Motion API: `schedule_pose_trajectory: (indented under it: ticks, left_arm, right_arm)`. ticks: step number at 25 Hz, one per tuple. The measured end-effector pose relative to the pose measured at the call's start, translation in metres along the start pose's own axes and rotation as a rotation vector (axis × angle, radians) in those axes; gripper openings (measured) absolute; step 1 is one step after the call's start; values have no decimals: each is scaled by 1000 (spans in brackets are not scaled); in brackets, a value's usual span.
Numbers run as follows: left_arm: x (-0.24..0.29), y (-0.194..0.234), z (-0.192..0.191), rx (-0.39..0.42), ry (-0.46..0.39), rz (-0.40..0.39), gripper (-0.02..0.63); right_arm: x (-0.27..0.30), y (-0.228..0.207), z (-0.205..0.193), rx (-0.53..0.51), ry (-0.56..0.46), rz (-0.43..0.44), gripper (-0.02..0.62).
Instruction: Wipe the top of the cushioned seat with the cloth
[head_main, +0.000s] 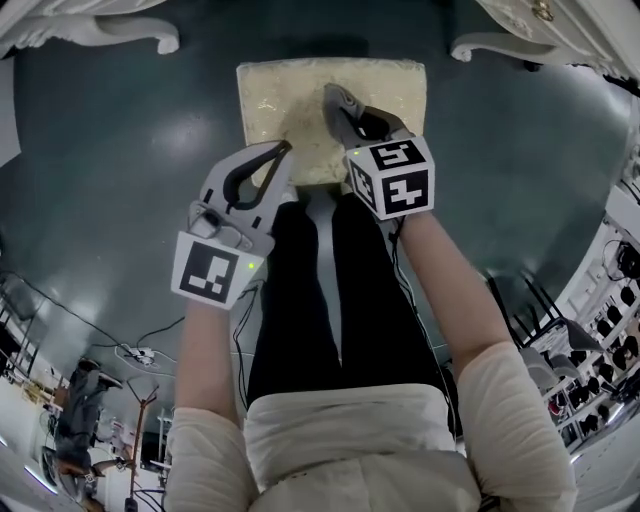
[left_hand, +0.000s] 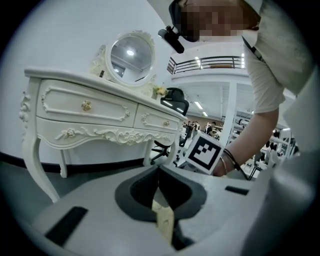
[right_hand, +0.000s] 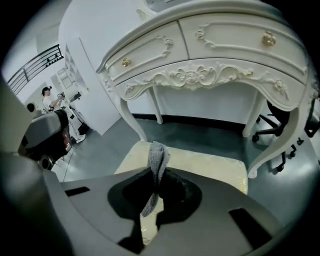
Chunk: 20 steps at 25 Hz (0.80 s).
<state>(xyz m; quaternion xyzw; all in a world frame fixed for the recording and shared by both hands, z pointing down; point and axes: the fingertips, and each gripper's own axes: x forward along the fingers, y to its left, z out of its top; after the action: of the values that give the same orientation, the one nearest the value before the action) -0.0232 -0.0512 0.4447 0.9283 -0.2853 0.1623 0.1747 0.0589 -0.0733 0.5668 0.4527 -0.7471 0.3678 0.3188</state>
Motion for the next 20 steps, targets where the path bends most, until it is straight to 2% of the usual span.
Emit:
schedule_pose_trajectory:
  ticks: [4,9,15,20]
  left_arm:
    - [-30,22,-15,-20,-2,15,2]
    - [-61,52,-39,-14,38,29,2]
    - [-82,72,-51,-30,35,54,3]
    - [-85,76,-59,-41,37,61,2]
  right_arm:
    - [25,48,1,-23,21,41,26]
    - [61,99,-3,-33,55,83,27]
    - [85,125,-17,-45,102,97,26]
    - [94,118,-26,-65,126,90,28]
